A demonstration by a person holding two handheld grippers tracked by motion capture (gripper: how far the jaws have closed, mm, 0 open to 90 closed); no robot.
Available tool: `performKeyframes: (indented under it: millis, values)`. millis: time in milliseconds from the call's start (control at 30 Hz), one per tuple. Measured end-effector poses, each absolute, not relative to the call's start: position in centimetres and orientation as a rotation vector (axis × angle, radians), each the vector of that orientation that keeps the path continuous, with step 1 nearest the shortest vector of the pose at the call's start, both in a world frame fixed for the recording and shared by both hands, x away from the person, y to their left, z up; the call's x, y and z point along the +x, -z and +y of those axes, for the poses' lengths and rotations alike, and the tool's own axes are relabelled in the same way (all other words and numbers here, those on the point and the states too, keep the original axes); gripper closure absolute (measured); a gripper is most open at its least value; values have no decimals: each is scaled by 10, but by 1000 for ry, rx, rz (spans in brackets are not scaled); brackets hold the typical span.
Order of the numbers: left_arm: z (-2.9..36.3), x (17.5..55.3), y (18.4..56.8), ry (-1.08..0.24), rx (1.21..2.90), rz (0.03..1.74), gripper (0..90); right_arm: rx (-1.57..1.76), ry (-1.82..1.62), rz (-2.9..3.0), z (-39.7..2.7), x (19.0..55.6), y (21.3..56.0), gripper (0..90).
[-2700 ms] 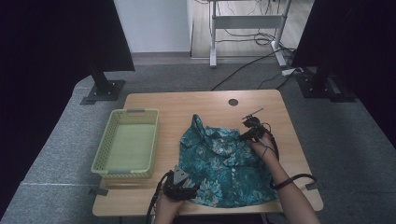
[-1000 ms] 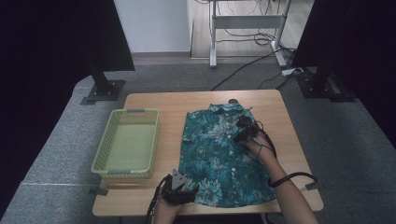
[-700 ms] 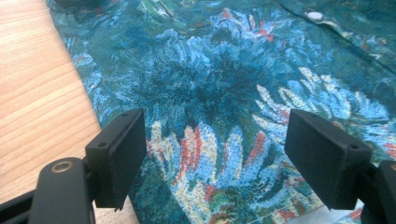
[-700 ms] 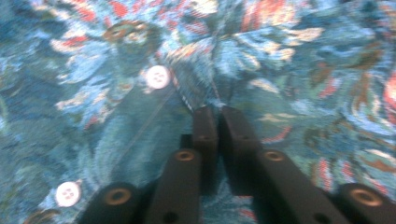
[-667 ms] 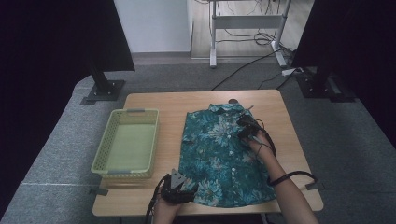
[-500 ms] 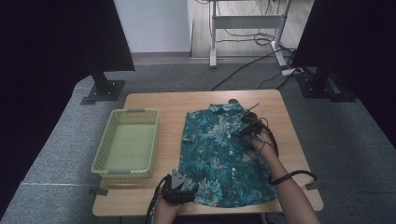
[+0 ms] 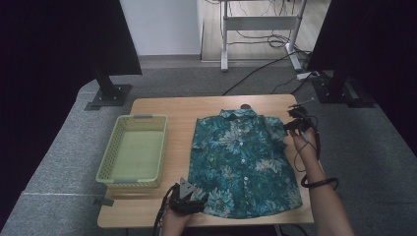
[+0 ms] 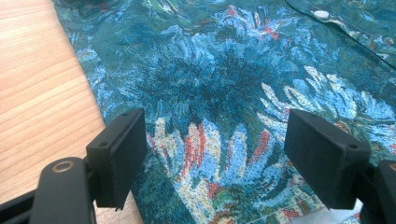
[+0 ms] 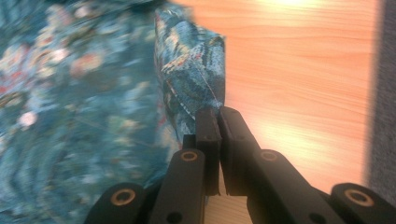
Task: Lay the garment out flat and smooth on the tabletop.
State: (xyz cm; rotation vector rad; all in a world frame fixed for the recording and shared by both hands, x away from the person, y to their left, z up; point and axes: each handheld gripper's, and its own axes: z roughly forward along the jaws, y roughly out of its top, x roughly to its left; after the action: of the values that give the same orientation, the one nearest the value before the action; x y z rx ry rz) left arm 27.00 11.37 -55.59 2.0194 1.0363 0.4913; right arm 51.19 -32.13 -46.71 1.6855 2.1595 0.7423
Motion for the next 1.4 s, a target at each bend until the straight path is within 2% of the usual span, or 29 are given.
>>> performKeyframes:
  millis: [100,200,367,567,1067,1233,1400]
  values:
    - [112,270,556,-488,2023,1036,214,1752,-720,2097,-346,511,468,850]
    - [112,270,556,-490,2021,1035,214,1808,-664,2042,-363,510,472,779]
    - [112,271,556,-484,2018,1037,213,1890,-685,1985,-385,503,479,594]
    - [113,271,556,-483,2015,1042,213,1893,-725,1999,-389,497,483,375]
    - [112,270,556,-477,2018,1040,213,1844,-928,2008,-394,464,482,103]
    - [111,270,555,-470,2016,1046,214,1786,-930,2030,-390,446,495,57]
    - [112,270,556,-475,2019,1046,213,1746,-1111,2015,-394,422,505,0]
